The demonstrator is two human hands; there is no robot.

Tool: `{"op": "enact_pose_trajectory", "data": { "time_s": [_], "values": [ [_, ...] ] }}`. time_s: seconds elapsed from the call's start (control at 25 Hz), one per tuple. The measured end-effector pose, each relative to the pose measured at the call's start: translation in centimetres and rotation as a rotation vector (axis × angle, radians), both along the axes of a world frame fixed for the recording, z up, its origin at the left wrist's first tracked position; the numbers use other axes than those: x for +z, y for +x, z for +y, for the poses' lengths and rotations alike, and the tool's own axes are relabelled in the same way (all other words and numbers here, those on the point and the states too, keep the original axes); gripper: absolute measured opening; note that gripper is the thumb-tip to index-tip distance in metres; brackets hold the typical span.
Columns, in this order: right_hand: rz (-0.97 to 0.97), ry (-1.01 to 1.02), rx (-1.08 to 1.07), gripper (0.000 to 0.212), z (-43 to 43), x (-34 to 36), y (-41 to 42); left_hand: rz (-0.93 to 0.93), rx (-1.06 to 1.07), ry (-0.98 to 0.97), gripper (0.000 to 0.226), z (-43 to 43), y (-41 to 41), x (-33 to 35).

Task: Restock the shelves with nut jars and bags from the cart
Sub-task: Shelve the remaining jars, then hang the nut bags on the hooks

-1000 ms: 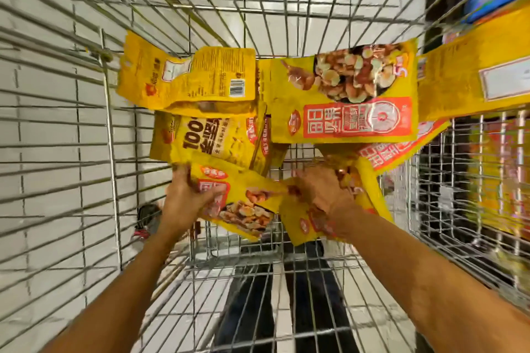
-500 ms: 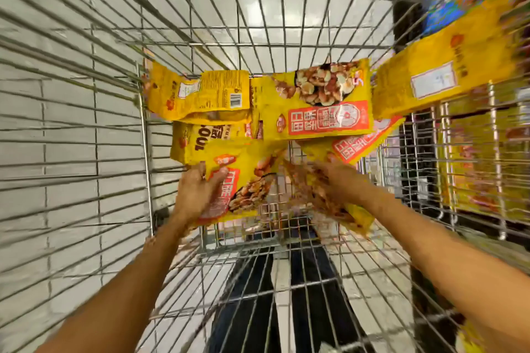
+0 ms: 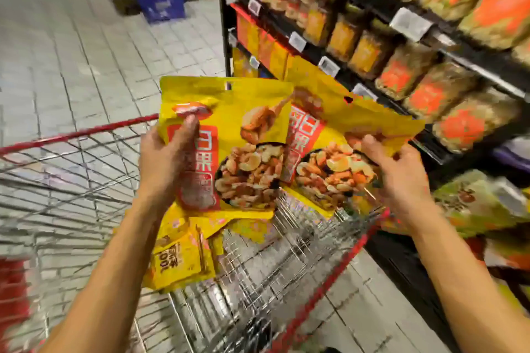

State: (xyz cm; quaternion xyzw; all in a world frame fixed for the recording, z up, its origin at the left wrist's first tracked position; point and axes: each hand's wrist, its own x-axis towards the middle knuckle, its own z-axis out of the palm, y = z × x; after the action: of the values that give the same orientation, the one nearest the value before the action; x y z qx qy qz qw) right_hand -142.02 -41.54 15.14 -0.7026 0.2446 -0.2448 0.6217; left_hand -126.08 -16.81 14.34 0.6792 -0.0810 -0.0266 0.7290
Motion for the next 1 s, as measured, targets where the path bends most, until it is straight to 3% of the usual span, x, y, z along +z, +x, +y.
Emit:
{"op": "enact_pose_trajectory", "data": {
  "time_s": [0.08, 0.28, 0.44, 0.6, 0.72, 0.92, 1.0],
  "values": [
    [-0.169, 0.100, -0.291, 0.030, -2.5, 3.0, -5.3, -0.084, -0.121, -0.081, 0.030, -4.8, -3.1, 4.5],
    [-0.446, 0.113, -0.738, 0.014, -8.3, 7.9, -21.0, -0.165, -0.388, -0.233, 0.021, -16.3, -14.6, 9.8],
    [-0.380, -0.031, -0.990, 0.030, -11.8, 10.3, -36.2, -0.205, -0.622, -0.254, 0.011, -23.9, -26.5, 12.0],
    [-0.338, -0.243, -1.036, 0.026, -12.8, 12.4, -47.8, -0.252, -0.775, -0.276, 0.019, -28.8, -35.7, 13.2],
    [-0.353, -0.281, -1.072, 0.023, -13.4, 13.0, -54.0, -0.293, -0.863, -0.269, 0.010, -32.6, -40.8, 13.3],
    [-0.293, -0.340, -1.130, 0.020, -15.2, 13.2, -59.3, -0.040, -0.770, -0.331, 0.014, -40.1, -44.1, 13.9],
    [-0.301, -0.381, -1.090, 0.020, -16.5, 13.7, -59.8, -0.019, -0.745, -0.355, 0.014, -43.6, -43.9, 14.8]
  ]
}}
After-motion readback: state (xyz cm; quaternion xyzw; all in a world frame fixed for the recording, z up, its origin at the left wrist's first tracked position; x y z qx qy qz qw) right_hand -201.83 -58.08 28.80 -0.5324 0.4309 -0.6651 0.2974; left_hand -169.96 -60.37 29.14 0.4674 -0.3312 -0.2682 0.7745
